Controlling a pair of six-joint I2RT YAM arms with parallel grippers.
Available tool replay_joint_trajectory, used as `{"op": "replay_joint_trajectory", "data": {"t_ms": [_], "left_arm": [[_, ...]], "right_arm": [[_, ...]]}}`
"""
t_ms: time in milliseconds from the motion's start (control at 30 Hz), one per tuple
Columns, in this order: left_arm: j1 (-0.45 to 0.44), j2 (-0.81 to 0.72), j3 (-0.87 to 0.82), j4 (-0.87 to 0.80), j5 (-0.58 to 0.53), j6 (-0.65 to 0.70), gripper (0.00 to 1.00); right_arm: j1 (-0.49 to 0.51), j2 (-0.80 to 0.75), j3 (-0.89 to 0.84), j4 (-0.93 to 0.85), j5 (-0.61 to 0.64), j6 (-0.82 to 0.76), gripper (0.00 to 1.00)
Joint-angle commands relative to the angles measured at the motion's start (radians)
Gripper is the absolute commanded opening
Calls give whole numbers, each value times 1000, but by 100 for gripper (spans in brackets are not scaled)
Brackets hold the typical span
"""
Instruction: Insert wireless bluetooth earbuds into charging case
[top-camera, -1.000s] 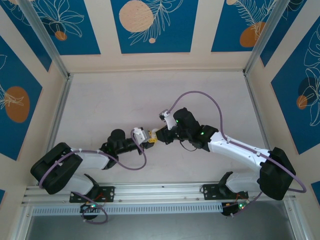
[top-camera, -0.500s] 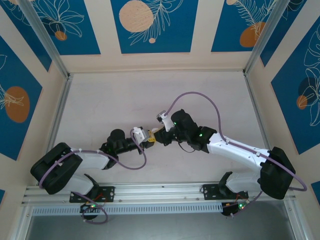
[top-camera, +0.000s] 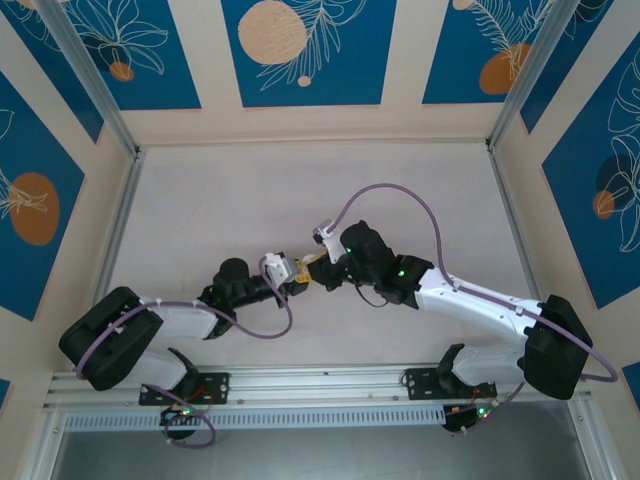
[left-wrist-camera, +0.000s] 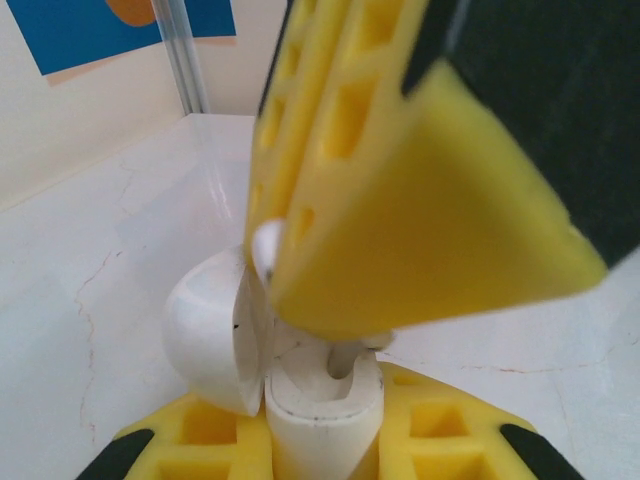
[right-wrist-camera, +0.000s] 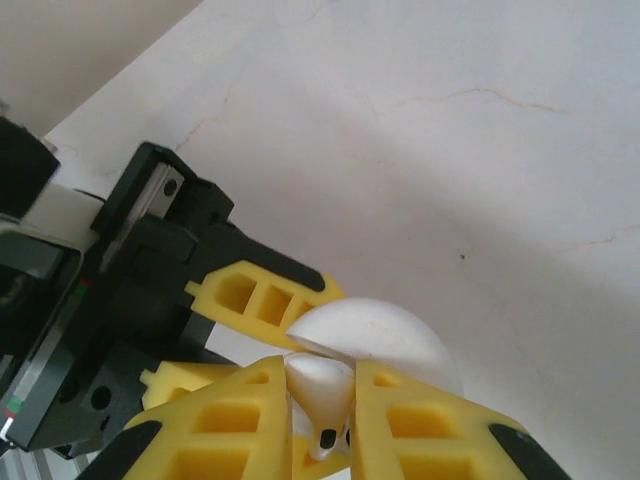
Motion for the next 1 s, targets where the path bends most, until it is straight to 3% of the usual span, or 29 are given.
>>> {"op": "replay_joint_trajectory", "data": {"t_ms": [0,967], "left_arm": [[-13,-25,8,42,18,-21,15],[-12,-25,15,111,-30,-124,15]], "right_arm": [[0,-25,32,73,30,-21,18],[1,-9,-8,65,32,-30,18]]}}
